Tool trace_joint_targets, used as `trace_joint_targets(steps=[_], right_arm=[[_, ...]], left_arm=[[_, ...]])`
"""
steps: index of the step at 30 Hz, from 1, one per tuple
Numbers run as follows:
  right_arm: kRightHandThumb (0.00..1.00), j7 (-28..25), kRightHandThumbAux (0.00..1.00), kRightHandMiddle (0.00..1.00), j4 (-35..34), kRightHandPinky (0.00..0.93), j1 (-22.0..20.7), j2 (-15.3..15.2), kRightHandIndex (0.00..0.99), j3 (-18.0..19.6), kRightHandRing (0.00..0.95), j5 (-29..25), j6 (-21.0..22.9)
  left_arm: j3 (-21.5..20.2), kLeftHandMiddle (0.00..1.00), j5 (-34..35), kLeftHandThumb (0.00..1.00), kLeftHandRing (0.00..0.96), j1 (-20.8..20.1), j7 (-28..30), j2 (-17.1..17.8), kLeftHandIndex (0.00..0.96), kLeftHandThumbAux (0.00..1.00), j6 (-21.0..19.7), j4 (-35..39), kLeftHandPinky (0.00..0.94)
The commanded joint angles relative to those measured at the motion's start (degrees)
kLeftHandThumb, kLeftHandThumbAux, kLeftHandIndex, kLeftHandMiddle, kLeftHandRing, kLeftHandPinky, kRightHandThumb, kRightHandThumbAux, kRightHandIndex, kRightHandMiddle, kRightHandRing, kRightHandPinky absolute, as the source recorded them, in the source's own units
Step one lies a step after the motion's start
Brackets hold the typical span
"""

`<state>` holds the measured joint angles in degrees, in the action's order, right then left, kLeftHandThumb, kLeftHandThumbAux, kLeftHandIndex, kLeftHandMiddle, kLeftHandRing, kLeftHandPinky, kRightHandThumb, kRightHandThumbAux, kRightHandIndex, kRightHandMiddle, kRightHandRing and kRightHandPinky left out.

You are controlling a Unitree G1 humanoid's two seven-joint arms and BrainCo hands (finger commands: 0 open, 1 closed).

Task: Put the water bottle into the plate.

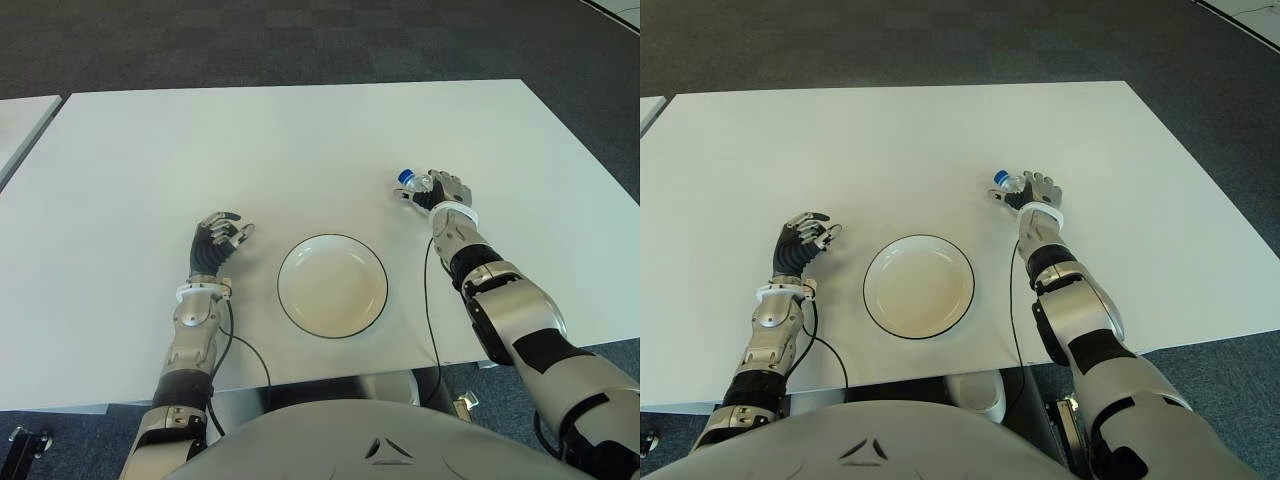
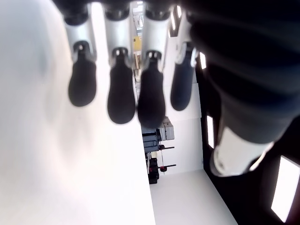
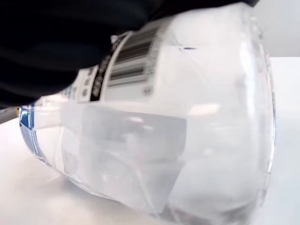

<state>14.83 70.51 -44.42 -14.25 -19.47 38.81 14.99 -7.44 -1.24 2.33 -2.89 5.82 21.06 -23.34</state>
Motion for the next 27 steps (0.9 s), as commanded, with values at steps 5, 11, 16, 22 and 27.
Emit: trace_joint_targets(steps=[5, 11, 16, 22, 27], right_arm=[[0.537, -4.36, 0.349, 0.0, 4.53, 0.031, 4.42, 2.35, 0.0, -2.16, 0.0, -1.01, 1.73], [0.533, -3.69, 0.433, 0.051, 4.83, 0.2, 5.05, 1.67, 0.0, -2.91, 0.077, -1.21, 0.35], [0.545, -2.38, 0.485, 0.213, 4.74, 0.358, 5.27, 1.78, 0.066, -2.16, 0.251, -2.16, -0.26], [0.57, -1.11, 0.531, 0.536, 4.69, 0.6, 5.31, 2.07, 0.357, -1.47, 0.551, -2.6, -0.1], [0.683, -0.3, 0.677, 0.7, 4.72, 0.765, 5.14, 2.47, 0.418, -0.86, 0.707, -3.04, 0.68]], left_arm=[[-0.21, 0.68, 1.28, 0.706, 0.677, -0.21, 0.47, -0.64, 0.435, 0.716, -0.56, -0.21, 0.659], [-0.5, 0.681, 0.46, 0.706, 0.676, -0.3, -0.91, -0.83, 0.436, 0.715, -0.56, -0.38, 0.658], [-0.44, 0.692, -0.27, 0.706, 0.686, -0.44, -1.23, -0.56, 0.436, 0.716, 0.31, -0.89, 0.671], [-0.59, 0.704, 0.31, 0.706, 0.698, -0.42, -1.05, -0.91, 0.436, 0.716, -0.57, -0.57, 0.684], [-1.51, 0.699, 2.02, 0.707, 0.689, -0.54, -1.55, -1.98, 0.436, 0.715, -2.48, 0.12, 0.663]])
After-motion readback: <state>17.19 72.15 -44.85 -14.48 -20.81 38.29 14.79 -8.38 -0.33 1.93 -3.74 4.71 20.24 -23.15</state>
